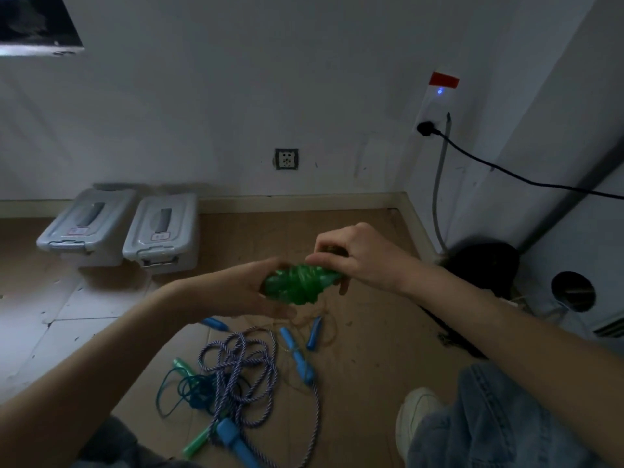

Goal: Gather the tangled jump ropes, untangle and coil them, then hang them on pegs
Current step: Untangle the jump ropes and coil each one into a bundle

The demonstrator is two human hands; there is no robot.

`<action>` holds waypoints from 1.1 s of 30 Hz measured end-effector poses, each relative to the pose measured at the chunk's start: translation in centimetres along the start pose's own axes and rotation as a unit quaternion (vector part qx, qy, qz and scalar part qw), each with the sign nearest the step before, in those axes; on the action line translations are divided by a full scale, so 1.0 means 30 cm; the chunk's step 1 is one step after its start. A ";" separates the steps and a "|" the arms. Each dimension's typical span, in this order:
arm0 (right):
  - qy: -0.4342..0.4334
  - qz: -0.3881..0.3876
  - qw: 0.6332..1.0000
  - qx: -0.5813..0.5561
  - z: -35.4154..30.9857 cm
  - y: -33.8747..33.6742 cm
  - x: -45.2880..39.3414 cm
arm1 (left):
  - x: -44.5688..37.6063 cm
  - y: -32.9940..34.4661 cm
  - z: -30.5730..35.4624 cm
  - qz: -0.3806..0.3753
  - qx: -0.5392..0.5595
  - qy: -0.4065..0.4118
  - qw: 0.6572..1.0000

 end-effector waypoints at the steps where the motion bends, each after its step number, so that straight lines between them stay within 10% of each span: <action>1: -0.004 0.032 0.999 0.003 0.002 -0.002 -0.003 | -0.007 -0.002 0.010 0.032 -0.017 0.003 0.999; 6: 0.018 0.075 0.992 -0.100 0.001 0.017 -0.006 | -0.013 0.030 0.067 0.271 -0.202 0.125 0.933; 10: 0.084 0.009 0.954 -0.289 0.027 -0.024 -0.004 | 0.008 0.001 0.085 0.197 0.066 0.159 0.965; 15: 0.074 0.102 0.925 -0.359 0.058 -0.088 0.004 | 0.009 -0.017 0.066 0.166 0.408 0.095 0.893; 20: 0.063 0.179 0.846 -0.498 0.060 -0.105 0.001 | 0.006 -0.005 0.074 0.097 0.488 0.093 0.863; 25: 0.019 0.079 0.791 -0.606 0.039 -0.095 -0.006 | 0.003 0.002 0.056 0.113 0.441 0.075 0.887; 30: -0.021 0.128 0.975 -0.181 0.031 -0.101 -0.011 | 0.014 0.021 0.066 0.117 0.316 0.074 0.939; 33: -0.029 0.070 0.996 -0.035 0.028 -0.075 -0.015 | 0.020 0.035 0.081 0.112 0.272 0.075 0.953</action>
Point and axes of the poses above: each hand's wrist, its own x-axis away from the middle knuckle, its own y-axis out of the palm, z = x × y, the point moved 3 cm from there along -x, towards the middle knuckle, and after that the axes turned 2 degrees about -x, right-handed, at the moved point
